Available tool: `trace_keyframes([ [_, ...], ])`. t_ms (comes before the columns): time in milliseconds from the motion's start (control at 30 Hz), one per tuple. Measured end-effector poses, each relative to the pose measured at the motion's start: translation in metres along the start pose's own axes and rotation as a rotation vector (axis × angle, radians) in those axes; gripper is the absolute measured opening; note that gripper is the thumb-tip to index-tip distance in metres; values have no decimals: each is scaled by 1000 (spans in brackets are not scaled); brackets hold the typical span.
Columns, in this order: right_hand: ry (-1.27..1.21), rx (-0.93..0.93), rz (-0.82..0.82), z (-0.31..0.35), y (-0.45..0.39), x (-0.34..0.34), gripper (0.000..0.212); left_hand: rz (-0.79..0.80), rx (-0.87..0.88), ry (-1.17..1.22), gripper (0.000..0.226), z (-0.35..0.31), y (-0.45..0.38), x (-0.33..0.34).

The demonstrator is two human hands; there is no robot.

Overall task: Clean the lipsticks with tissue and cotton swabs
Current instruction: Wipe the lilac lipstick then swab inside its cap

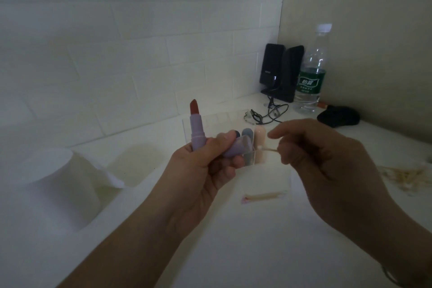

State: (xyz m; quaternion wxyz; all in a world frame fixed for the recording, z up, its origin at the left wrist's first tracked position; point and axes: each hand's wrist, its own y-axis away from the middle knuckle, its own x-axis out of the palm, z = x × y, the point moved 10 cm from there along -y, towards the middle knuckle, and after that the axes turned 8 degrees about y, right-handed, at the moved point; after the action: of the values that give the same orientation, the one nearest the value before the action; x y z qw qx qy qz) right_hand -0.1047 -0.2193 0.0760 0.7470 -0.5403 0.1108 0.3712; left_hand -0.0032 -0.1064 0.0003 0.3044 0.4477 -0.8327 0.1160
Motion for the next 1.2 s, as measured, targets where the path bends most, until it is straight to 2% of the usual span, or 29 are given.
trace_keyframes([
  [133,42,-12,79,-5,0,10,16,-35,55,-49,28,-4,0,-2],
  [267,112,-56,22,-1,0,4,9,-70,109,-112,34,-10,2,-4],
  [433,131,-62,15,5,2,10,6,-84,92,-170,19,-7,2,-6],
  [567,183,-112,45,9,3,17,19,-88,82,-190,16,-6,3,-6],
  [700,180,-143,69,11,5,19,11,-87,80,-179,16,-5,1,-6],
  [933,168,-178,128,19,7,23,5,-87,79,-153,21,-5,1,-6],
  [1100,156,-202,163,25,9,23,3,-95,107,-117,38,-8,1,-6],
  [1200,148,-207,163,29,9,23,5,-80,110,-116,34,-8,1,-5],
])
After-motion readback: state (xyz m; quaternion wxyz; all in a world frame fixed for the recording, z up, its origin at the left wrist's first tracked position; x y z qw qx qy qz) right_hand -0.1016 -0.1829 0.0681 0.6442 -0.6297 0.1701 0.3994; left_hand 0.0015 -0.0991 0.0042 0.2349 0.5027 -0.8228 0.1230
